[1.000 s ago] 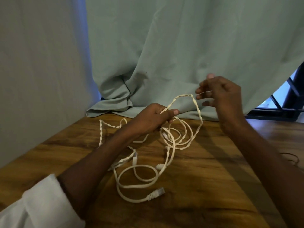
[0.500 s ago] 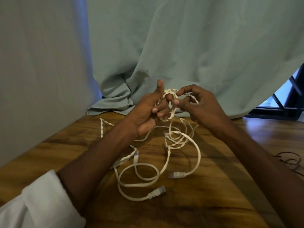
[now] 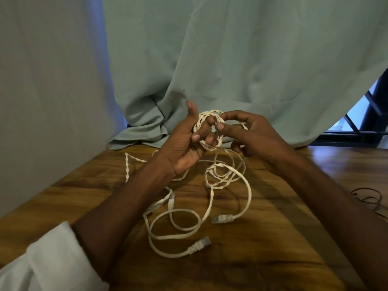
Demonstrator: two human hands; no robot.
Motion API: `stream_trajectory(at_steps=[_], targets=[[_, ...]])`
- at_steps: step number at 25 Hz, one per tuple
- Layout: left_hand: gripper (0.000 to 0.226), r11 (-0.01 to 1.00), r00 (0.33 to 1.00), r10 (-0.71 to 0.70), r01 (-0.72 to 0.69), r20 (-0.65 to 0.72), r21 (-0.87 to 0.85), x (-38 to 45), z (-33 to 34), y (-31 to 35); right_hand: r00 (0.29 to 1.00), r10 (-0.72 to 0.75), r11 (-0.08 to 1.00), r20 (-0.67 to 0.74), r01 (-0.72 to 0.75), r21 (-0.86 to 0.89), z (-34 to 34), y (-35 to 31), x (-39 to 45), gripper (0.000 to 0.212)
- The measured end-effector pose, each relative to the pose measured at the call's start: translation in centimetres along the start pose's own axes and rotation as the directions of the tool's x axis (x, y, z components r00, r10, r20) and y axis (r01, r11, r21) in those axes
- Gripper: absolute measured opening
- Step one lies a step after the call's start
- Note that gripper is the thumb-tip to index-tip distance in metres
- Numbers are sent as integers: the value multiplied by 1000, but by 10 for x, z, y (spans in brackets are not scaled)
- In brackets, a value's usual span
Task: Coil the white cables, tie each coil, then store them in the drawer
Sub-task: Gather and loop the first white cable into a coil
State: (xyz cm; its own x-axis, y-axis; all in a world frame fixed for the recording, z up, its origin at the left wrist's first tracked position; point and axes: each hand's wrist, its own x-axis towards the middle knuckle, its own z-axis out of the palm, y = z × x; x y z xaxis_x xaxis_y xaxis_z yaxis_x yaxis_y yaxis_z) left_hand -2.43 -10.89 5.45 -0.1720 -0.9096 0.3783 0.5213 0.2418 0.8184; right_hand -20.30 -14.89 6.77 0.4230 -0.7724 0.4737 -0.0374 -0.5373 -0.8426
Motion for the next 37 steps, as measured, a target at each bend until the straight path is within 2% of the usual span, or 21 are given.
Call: stream_trajectory(at_steps=[3,7,10,12,14,17,19,23,26,28,31,37], targets=[[65,1000,1000,-23,23,3,-17,-2,5,1,999,-29,997,17,28,76,-2,2,-1,23],[63,998,996,-48,50,74,-31,-3,1,4,989,-148,989,-9,148,7,6,5,2,25],[54,998,993,-42,45,110,-31,-1,-3,4,994,-94,995,49,91,48,-2,2,1,29],[54,999,994,-42,40,99,18,0,-4,2,990,-99,993,97,104,-51,-6,3,1,32],[54,999,998,-35,32,59,42,0,-4,2,980,-173,967,100,188,-174,-4,4,2,33],[56,999,1000,-1,0,15,34,-2,1,6,960,-265,943,87,277,-185,1,5,5,32],[56,1000,1000,21,-21,12,-1,-2,4,6,963,-260,956,73,267,-124,0,5,4,34],[56,1000,998,29,-29,64,-12,0,1,4,982,-113,990,152,99,98,0,5,-4,46],[56,999,998,37,-36,46,-28,0,-1,3,976,-129,991,178,121,60,-1,7,-2,51],[56,999,996,28,-26,87,-23,-2,-2,5,973,-158,987,170,157,18,-1,7,0,51],[52,1000,992,4,-5,127,5,-2,-5,9,975,-186,983,123,185,16,0,9,-2,50],[42,982,993,118,-118,-8,-148,7,-31,24,964,-202,979,-173,199,-35,-12,18,4,21]])
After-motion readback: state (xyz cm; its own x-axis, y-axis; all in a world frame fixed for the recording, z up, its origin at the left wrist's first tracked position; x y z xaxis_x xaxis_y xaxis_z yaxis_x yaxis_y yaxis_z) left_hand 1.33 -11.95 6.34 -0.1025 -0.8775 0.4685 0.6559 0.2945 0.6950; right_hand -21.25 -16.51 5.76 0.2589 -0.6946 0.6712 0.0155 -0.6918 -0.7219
